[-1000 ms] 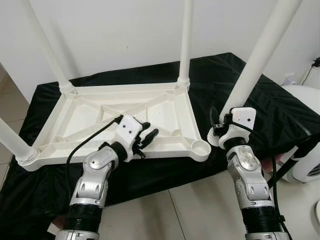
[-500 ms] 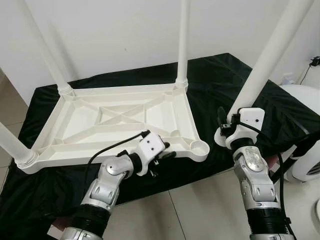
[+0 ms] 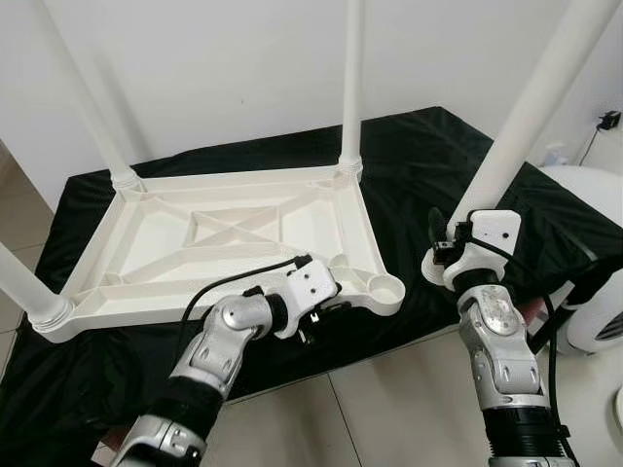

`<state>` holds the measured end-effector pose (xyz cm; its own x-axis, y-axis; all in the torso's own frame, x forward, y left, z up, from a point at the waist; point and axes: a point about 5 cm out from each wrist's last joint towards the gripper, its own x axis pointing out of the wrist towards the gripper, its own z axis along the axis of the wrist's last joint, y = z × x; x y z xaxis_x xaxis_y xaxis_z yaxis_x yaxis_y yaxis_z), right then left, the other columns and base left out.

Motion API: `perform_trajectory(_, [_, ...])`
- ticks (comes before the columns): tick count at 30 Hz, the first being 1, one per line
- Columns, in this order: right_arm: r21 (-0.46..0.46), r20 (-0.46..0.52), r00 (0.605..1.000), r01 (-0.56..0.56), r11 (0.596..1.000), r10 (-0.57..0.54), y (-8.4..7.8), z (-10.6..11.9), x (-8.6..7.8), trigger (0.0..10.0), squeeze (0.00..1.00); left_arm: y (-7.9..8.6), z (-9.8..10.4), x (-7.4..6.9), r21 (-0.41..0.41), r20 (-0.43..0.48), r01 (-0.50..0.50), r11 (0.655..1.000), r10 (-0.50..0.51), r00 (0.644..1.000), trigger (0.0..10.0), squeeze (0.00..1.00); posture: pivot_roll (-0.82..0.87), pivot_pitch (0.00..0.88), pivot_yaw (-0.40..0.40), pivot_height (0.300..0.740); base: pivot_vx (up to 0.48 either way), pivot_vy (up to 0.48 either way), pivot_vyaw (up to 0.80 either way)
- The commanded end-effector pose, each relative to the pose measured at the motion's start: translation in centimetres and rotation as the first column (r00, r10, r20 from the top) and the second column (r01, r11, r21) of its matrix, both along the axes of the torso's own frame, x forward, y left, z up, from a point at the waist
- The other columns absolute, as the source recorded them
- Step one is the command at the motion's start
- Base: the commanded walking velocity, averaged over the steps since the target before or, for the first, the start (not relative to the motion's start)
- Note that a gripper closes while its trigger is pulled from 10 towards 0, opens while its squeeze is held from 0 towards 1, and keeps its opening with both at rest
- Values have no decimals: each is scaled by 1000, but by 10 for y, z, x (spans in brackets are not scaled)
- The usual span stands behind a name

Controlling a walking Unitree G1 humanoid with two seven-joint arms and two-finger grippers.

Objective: Building children table

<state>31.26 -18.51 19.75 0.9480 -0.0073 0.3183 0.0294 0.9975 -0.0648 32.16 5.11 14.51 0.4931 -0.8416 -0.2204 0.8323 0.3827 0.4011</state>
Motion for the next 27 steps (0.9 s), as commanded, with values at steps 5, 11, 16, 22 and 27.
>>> perform_trajectory(5, [-1, 17, 1000, 9, 1000, -9, 0, 3, -4, 10000, 0, 6, -7, 9, 21, -19, -113, 993, 113, 993, 10000, 0, -153, 30, 109, 740, 0, 0, 0])
perform_trajectory(11, [1, 16, 1000, 13, 1000, -13, -1, 3, -5, 10000, 0, 11, -14, 10, 75, -38, -102, 992, 105, 994, 10000, 0, -154, 33, 114, 740, 0, 0, 0])
perform_trajectory(16, [3, 15, 1000, 18, 1000, -18, -1, 2, -6, 10000, 0, 19, -24, 11, 146, -75, -115, 983, 127, 989, 10000, 0, -153, 37, 116, 740, 0, 0, 0])
perform_trajectory(22, [3, 13, 1000, 22, 1000, -22, -2, 2, -7, 10000, 0, 28, -31, 17, 211, -95, -178, 961, 201, 975, 10000, 0, -153, 43, 117, 740, 0, 0, 0])
perform_trajectory(27, [2, 10, 1000, 23, 1000, -23, -2, 2, -7, 10000, 0, 29, -31, 20, 214, -106, -190, 958, 216, 971, 10000, 0, -153, 49, 116, 740, 0, 0, 0])
